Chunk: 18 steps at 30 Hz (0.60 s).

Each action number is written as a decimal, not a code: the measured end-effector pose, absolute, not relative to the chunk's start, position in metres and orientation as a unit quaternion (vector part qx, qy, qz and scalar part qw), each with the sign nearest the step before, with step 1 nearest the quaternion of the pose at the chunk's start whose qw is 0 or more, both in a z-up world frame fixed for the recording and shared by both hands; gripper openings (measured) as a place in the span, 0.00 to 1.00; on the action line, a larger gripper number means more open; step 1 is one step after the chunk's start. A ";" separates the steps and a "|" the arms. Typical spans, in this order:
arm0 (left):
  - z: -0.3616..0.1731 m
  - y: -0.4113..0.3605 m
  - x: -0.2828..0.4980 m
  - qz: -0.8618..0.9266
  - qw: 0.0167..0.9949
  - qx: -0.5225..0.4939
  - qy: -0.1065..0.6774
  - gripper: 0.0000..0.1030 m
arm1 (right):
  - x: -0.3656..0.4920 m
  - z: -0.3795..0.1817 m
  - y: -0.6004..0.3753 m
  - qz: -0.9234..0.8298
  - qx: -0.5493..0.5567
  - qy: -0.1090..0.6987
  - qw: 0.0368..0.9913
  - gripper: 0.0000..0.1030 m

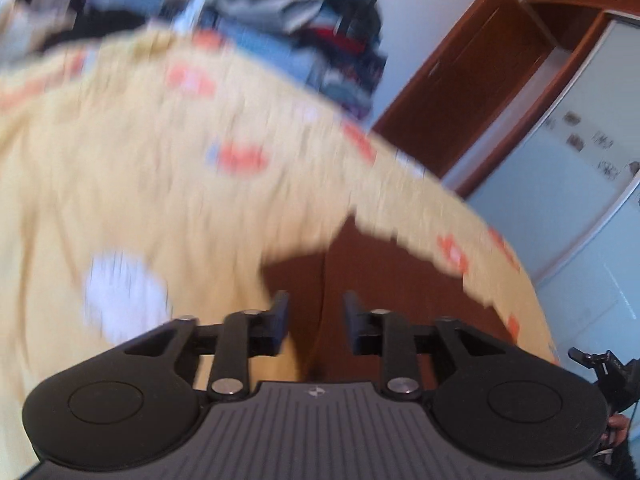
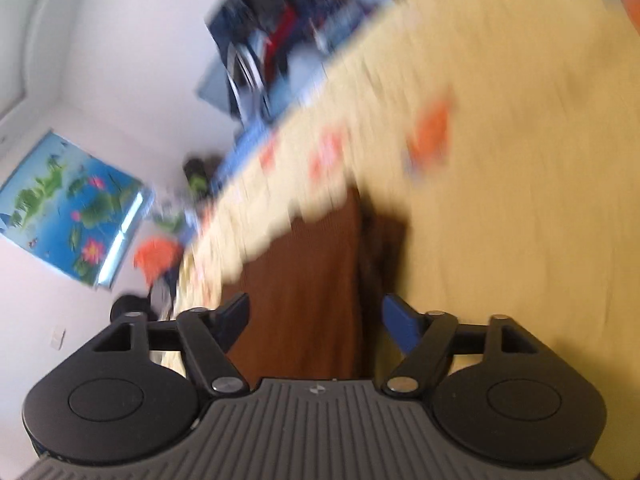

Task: Fold small clothes
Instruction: 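Lift the hem with both grippers and fold it over toward the collar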

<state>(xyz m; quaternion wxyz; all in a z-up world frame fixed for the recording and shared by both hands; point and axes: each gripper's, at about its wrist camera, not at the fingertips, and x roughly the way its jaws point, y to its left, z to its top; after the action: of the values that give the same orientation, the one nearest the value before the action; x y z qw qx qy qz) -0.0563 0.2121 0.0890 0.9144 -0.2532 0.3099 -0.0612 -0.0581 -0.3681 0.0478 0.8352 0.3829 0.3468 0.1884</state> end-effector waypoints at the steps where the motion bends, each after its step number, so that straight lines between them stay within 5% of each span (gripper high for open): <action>1: 0.096 0.208 -0.042 -0.051 0.922 -0.239 0.300 0.69 | -0.040 0.054 -0.367 0.189 0.365 0.341 0.845 0.76; 3: 0.100 0.192 -0.002 -0.047 0.931 -0.209 0.294 0.77 | -0.001 0.053 -0.361 0.175 0.346 0.349 0.853 0.76; 8: 0.060 0.137 0.108 -0.048 0.909 -0.173 0.377 0.74 | 0.081 0.034 -0.313 0.163 0.261 0.406 0.860 0.73; 11: 0.033 0.112 0.147 -0.044 0.892 -0.144 0.426 0.55 | 0.100 0.020 -0.282 0.151 0.182 0.425 0.874 0.64; 12: 0.033 0.103 0.148 -0.042 0.904 -0.125 0.408 0.44 | 0.103 0.019 -0.278 0.156 0.171 0.421 0.877 0.53; 13: 0.031 0.097 0.152 -0.058 0.902 -0.111 0.414 0.03 | 0.108 0.019 -0.272 0.178 0.184 0.431 0.865 0.39; 14: 0.032 0.092 0.156 -0.068 0.899 -0.109 0.419 0.04 | 0.110 0.020 -0.270 0.191 0.194 0.434 0.859 0.20; 15: 0.036 0.090 0.153 -0.052 0.909 -0.102 0.400 0.04 | 0.109 0.024 -0.269 0.199 0.196 0.428 0.859 0.14; 18: 0.049 0.095 0.138 -0.021 0.934 -0.089 0.346 0.04 | 0.101 0.050 -0.274 0.214 0.203 0.368 0.882 0.14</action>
<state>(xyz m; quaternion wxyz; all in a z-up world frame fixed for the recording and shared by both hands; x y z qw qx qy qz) 0.1382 0.0953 0.0491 0.9336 -0.0890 0.3464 -0.0213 0.1008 -0.2738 0.0495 0.8818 0.2027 0.3678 0.2144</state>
